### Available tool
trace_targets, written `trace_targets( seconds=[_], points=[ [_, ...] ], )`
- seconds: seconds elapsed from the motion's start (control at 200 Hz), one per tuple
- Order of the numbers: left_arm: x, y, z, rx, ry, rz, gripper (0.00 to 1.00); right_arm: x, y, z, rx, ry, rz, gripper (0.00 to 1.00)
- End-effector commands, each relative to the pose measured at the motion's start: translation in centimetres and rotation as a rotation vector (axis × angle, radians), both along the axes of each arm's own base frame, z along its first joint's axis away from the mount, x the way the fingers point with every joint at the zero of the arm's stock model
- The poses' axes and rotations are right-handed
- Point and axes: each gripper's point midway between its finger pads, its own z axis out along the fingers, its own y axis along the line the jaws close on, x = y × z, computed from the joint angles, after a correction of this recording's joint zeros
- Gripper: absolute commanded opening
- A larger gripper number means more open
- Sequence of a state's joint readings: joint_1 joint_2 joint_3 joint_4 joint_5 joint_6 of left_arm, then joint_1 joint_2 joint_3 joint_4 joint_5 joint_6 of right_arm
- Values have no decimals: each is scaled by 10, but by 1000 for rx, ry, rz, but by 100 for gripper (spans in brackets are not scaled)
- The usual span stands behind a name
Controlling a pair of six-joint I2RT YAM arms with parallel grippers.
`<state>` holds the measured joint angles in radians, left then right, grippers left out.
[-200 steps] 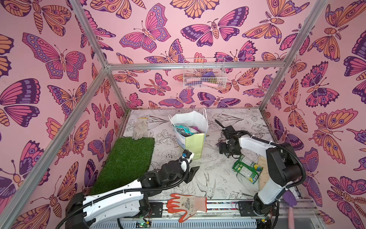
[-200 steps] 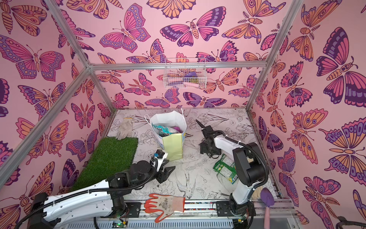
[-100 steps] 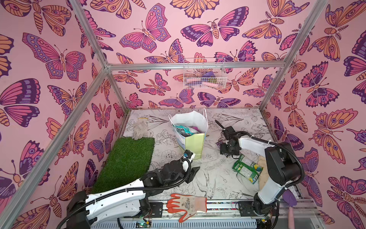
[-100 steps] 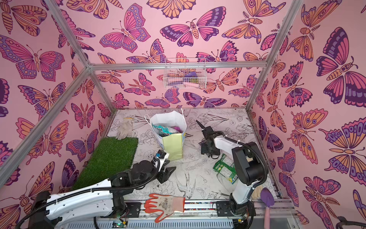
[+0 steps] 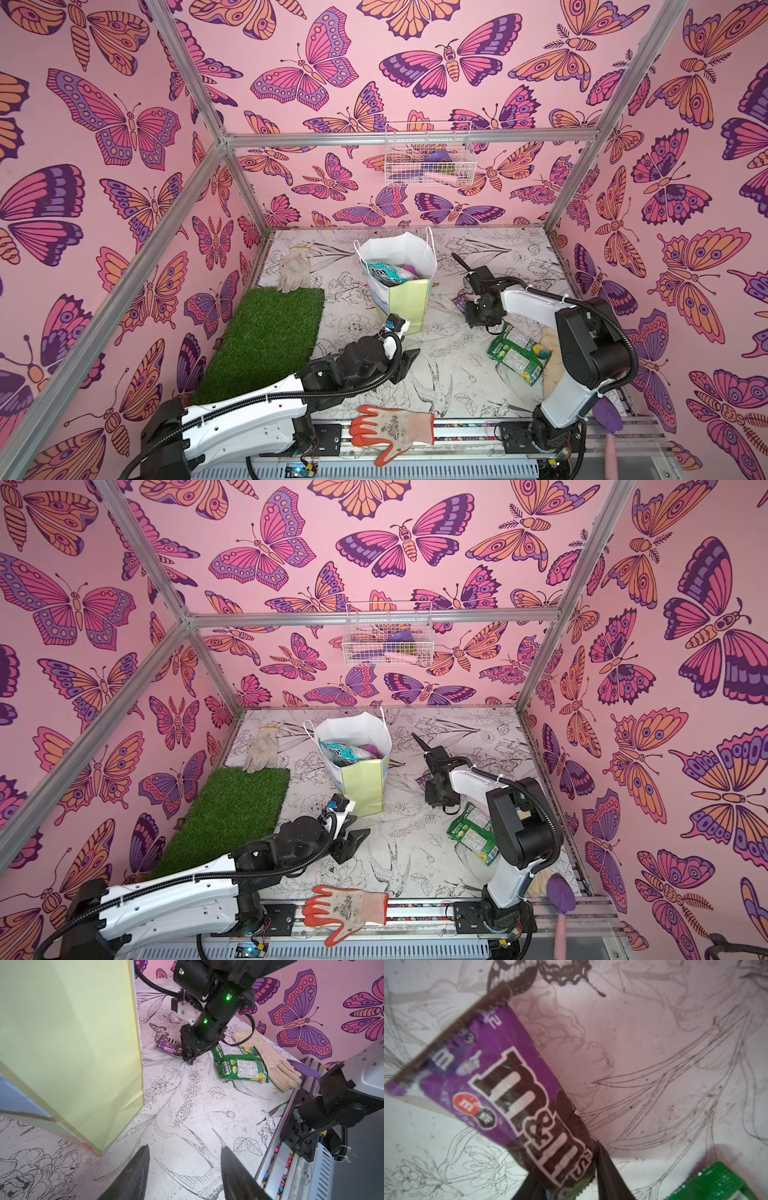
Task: Place the snacks into the paper bag
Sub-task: Pick up the snack from the middle-right of the table.
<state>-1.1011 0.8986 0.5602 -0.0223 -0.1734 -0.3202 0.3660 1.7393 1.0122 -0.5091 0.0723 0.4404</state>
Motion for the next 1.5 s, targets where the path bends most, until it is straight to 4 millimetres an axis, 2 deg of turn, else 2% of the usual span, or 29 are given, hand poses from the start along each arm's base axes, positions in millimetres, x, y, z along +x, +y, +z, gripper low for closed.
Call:
trace_targets(
  seconds=[0.0, 0.536, 0.616, 0.636, 1.022, 1.497],
  points=[
    [0, 0, -1, -9, -5, 6, 57, -9, -2, 2, 13, 17, 3, 32],
    [0, 0, -3, -12, -4, 9, 57, -6, -2, 41, 46, -79, -6, 20],
    [0, 0, -3, -11, -4, 10, 57, -7, -2, 42, 48, -78, -9, 19],
    [0, 0, -3, -11, -5, 9, 57, -6, -1, 52, 58, -107, -8, 19],
    [0, 0, -4, -10, -4, 10, 57, -5, 1, 91, 106, -194, -9, 17],
    [1, -1, -4, -13, -2, 11, 57, -10, 6, 158, 206, -357, 7, 17]
  ],
)
